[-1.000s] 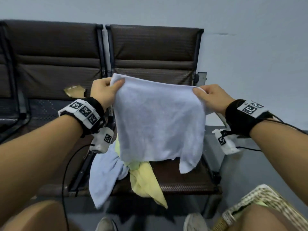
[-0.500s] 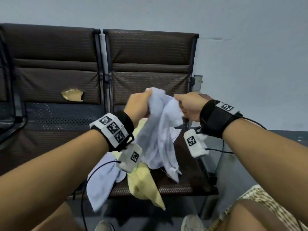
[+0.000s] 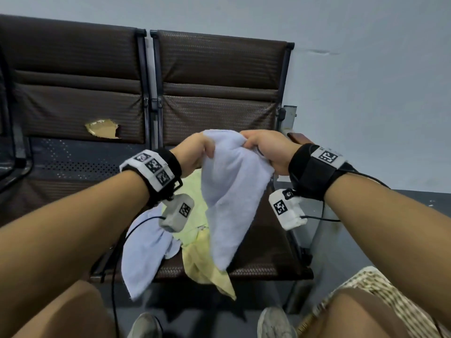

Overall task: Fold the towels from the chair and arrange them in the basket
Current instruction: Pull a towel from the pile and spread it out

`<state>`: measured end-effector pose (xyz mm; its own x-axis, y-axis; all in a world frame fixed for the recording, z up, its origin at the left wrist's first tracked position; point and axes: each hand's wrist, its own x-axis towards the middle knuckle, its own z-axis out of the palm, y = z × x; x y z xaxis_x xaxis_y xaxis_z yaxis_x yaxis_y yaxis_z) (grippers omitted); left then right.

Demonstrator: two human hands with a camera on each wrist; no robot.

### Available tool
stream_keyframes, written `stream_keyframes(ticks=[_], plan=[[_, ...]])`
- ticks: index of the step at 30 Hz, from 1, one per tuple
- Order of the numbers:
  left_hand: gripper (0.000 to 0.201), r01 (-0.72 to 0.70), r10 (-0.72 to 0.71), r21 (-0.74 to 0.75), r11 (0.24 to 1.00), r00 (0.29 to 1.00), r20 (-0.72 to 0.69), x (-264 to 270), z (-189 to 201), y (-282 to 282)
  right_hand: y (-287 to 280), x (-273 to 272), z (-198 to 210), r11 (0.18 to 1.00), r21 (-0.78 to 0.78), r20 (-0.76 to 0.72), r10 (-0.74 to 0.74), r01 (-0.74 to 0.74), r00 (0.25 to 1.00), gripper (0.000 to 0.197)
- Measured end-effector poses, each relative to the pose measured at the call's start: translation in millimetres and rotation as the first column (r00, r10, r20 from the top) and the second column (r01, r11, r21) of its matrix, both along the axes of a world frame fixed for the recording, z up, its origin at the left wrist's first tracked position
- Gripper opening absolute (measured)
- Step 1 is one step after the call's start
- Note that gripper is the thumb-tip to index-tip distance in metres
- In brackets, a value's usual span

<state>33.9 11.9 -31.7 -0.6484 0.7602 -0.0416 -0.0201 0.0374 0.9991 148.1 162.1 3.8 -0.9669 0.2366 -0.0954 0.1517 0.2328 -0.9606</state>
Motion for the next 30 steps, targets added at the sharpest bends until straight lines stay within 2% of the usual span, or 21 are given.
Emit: stream_keyframes(ticks=[2,3,4,5,6,7,8,10,14,16,18,21,23,25,28,30], plan=[[0.054,0.195,-0.195,-0.014,0.981,0.98,0.044,-7,3,-5,5,-4,1,0.999,0.036,-0.017,0.022,-0.021,1.0,0.018],[0.045,0.206,-0.204,-0.026,0.978,0.978,0.042,-11,4,-4,10,-6,2,0.994,0.105,-0.004,0.041,-0.041,0.999,0.007],[0.038,0.158,-0.157,-0.047,0.986,0.987,0.013,-16,4,-2,18,-7,4,0.968,0.246,0.024,0.047,-0.051,0.999,0.012],[0.034,0.059,-0.062,-0.073,0.996,0.997,-0.042,-20,4,0,27,-7,5,0.9,0.43,0.079,0.038,-0.068,0.996,0.016],[0.034,-0.053,0.041,-0.096,0.994,0.992,-0.121,-25,4,4,36,-8,6,0.793,0.604,0.139,-0.001,-0.084,0.99,0.02],[0.036,-0.149,0.124,-0.109,0.983,0.97,-0.209,-30,4,7,44,-11,6,0.688,0.721,0.168,-0.054,-0.085,0.984,0.024],[0.038,-0.222,0.183,-0.109,0.969,0.94,-0.288,-34,3,11,51,-13,6,0.633,0.772,0.155,-0.102,-0.056,0.983,0.025],[0.037,-0.321,0.275,-0.058,0.945,0.879,-0.391,-40,4,18,60,-19,3,0.663,0.744,0.043,-0.172,0.084,0.984,0.024],[0.02,-0.396,0.424,0.153,0.906,0.833,-0.356,-47,19,27,62,-35,1,0.742,0.557,-0.279,-0.256,0.374,0.925,0.031],[0.018,-0.395,0.443,0.203,0.896,0.834,-0.33,-52,26,25,61,-41,0,0.747,0.513,-0.369,-0.254,0.424,0.894,0.033],[0.015,-0.365,0.416,0.219,0.905,0.866,-0.276,-53,23,17,60,-43,-8,0.767,0.519,-0.371,-0.196,0.378,0.908,0.028],[0.026,-0.319,0.348,0.156,0.935,0.91,-0.226,-45,-5,0,62,-41,-37,0.782,0.572,-0.287,-0.09,0.246,0.954,0.016],[0.031,-0.258,0.248,-0.015,0.966,0.941,-0.229,-35,-36,-12,62,-33,-64,0.793,0.602,-0.151,-0.002,0.093,0.989,0.019],[0.022,-0.19,0.142,-0.229,0.955,0.967,-0.213,-26,-71,-21,59,-24,-94,0.776,0.625,0.055,0.061,-0.082,0.997,0.023],[0.012,-0.053,-0.002,-0.468,0.882,0.993,-0.118,-15,-114,-32,56,-10,-138,0.71,0.614,0.401,0.097,-0.346,0.911,0.026],[0.024,0.082,-0.099,-0.571,0.817,0.995,0.002,-10,-134,-38,51,-1,-162,0.759,0.469,0.555,0.146,-0.452,0.819,0.024]])
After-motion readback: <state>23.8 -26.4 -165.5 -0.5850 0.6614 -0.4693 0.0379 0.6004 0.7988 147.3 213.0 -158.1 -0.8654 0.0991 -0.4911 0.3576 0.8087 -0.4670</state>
